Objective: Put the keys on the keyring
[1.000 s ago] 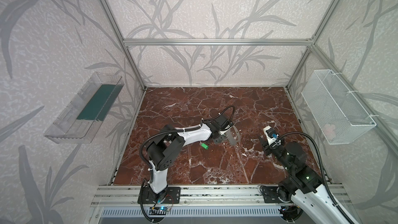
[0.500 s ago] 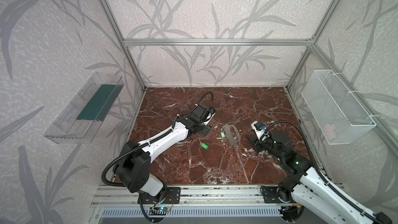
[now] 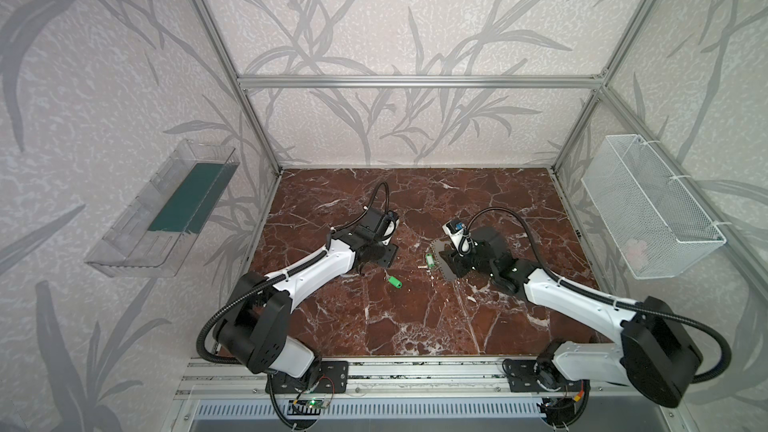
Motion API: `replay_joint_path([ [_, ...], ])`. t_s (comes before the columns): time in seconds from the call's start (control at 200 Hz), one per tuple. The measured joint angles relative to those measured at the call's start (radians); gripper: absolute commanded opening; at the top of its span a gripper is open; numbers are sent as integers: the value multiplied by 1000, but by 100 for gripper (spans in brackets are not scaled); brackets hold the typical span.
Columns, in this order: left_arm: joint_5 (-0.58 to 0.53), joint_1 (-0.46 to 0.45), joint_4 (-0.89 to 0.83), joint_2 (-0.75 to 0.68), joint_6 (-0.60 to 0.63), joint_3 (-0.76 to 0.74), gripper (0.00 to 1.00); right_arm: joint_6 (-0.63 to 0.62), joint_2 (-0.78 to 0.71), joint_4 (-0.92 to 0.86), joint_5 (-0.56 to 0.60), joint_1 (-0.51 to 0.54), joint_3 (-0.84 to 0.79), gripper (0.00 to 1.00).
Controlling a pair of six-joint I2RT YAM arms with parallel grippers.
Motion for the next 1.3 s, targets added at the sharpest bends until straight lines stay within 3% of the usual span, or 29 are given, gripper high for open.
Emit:
replay_joint_path([
  [0.22,-4,1,-1,0,30,0,49,10,243,-19,-23,-26,183,34],
  [0.57,-12,13,0,0,34,0,46,-2,450,-146,-31,-58,399,30],
  [1.15,4,32,8,0,35,-9,45,-24,586,-298,-26,-63,507,19],
  [1.299,6,33,8,0,35,-9,45,-26,586,-298,-10,-63,507,26],
])
